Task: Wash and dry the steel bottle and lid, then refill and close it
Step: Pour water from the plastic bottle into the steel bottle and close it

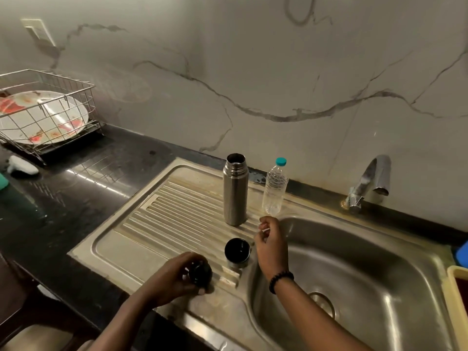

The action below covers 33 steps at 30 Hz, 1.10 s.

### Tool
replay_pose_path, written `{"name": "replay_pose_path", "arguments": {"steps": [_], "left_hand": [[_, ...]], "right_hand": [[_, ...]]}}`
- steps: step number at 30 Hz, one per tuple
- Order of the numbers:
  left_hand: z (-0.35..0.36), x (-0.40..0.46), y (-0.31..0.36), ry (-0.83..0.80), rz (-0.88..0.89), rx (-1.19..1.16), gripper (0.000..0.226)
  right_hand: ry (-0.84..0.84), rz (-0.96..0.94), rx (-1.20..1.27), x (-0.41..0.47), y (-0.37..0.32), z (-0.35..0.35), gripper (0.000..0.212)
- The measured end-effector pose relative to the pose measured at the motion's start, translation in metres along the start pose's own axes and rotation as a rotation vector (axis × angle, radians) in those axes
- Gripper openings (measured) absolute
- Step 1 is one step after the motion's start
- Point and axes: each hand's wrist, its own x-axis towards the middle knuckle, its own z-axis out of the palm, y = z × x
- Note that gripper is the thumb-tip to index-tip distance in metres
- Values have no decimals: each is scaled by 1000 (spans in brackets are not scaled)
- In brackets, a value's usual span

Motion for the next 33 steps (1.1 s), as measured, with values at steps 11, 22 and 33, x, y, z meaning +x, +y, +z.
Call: {"name": "replay_pose_path", "arguments": {"steps": [11,22,33], "left_hand": [[-67,74,118,662,98,-425,50],[-93,151,155,586,174,-356,55],[-96,162,150,441,269,-120,46]], "right_hand": [[-210,-14,-88,41,-56,4,91],[-320,-31,-42,85,-66,23,99],[-186,-94,152,93,-72,23,59]]}}
